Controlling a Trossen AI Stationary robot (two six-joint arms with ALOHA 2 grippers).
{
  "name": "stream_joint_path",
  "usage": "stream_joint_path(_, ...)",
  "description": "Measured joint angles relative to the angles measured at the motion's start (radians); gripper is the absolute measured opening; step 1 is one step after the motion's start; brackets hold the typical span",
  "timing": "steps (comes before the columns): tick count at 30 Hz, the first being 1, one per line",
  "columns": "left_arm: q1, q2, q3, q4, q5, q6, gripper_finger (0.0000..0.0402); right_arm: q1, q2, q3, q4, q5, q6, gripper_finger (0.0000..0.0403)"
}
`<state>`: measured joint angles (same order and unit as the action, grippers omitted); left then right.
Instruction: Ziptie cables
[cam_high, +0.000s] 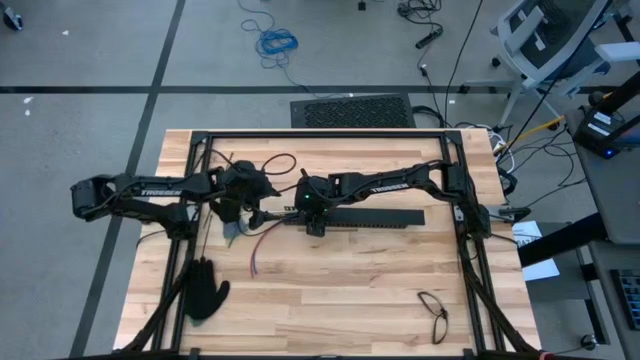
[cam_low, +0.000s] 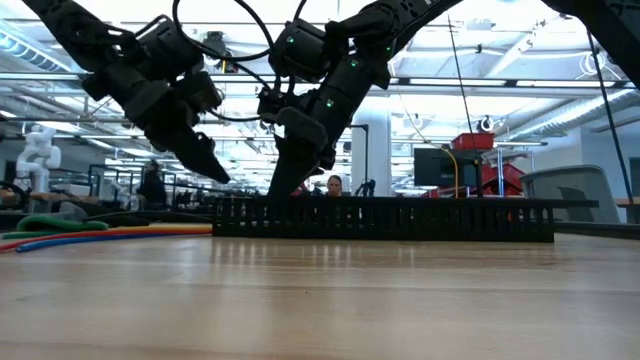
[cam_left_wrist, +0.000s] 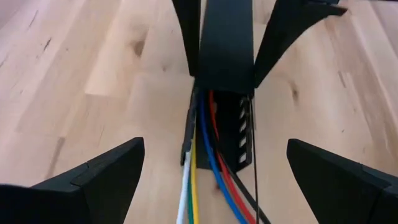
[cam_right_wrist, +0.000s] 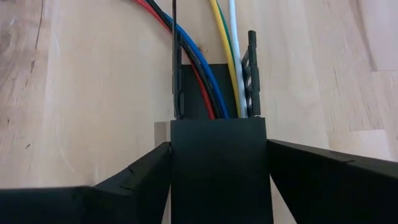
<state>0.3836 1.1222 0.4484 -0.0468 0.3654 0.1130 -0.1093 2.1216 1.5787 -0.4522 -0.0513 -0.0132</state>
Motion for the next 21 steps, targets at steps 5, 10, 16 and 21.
stream_joint_path(5,-0.008,0.083,0.0,0.013,0.05,0.019,0.0389,0.0,0.0,0.0,0.0,0.0,0.001,0.024)
stream_joint_path(10,-0.013,0.226,0.001,0.116,0.05,0.096,0.0389,0.0,0.0,0.0,0.0,-0.001,-0.001,0.0241)
stream_joint_path(16,-0.013,0.256,0.017,0.209,0.05,0.053,0.0389,0.0,0.0,0.0,-0.002,-0.001,0.001,0.0242)
stream_joint_path(21,-0.026,0.272,0.018,0.249,0.041,0.119,0.0389,-0.002,0.0,0.0,-0.002,-0.002,0.0,0.0242)
